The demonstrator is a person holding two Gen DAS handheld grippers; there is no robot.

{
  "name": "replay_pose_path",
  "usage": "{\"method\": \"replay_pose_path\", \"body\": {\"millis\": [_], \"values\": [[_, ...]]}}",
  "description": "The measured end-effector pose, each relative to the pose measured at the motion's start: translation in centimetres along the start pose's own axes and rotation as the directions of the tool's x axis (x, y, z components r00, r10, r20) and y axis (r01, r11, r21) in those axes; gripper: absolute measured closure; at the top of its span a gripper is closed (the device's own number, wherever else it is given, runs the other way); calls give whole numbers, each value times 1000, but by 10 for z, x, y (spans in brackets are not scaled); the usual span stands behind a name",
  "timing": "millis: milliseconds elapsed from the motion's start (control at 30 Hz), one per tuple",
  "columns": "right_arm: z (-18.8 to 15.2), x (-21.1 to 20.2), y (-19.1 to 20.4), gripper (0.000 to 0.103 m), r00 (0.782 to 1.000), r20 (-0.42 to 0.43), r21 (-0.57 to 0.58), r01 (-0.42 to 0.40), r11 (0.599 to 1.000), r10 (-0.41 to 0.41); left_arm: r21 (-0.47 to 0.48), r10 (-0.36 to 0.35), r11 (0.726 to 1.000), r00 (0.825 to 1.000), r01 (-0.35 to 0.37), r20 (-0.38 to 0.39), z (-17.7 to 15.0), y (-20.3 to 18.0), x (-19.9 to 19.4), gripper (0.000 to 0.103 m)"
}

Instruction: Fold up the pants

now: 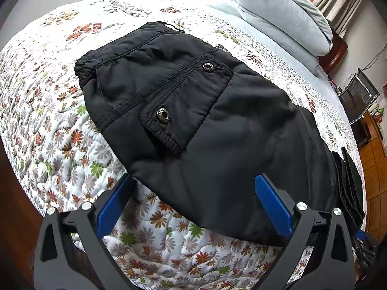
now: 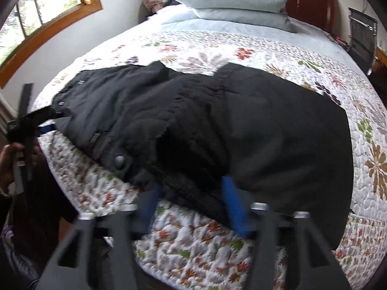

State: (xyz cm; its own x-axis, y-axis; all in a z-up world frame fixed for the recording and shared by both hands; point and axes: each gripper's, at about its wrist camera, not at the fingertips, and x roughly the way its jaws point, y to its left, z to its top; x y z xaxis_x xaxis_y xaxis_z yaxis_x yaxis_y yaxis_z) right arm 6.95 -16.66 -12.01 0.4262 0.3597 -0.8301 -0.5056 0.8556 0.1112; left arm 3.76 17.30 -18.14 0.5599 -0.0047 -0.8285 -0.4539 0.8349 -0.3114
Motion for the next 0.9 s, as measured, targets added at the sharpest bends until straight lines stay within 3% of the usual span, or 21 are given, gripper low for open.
{"method": "replay_pose_path", "body": {"millis": [33,200,433,533,733,900], "values": [[0,-6,2,23,1000,18,-10,-7,1000,7,-1,1,1000,1000,-1,1,0,0,0,3],[10,-20,11,27,996,90,-49,13,999,-9,-1,4,1000,1000,-4,2,-2,0,1,3],[18,17,12,66,999,5,-69,36,997,-35,-5,-1,1000,1000,1,-1,-3,0,0,3],[18,21,6,85,1000,5,-26,-10,1000,10,-12,-5,1000,1000,5,-2,-2,2,0,3],[15,-3,10,88,995,43,-61,-85,995,87,-12,-5,1000,1000,5,-4,-1,3,0,3],[11,10,19,88,999,-7,-104,-48,993,48,-14,2,1000,1000,-2,-3,0,2,1,3]]}}
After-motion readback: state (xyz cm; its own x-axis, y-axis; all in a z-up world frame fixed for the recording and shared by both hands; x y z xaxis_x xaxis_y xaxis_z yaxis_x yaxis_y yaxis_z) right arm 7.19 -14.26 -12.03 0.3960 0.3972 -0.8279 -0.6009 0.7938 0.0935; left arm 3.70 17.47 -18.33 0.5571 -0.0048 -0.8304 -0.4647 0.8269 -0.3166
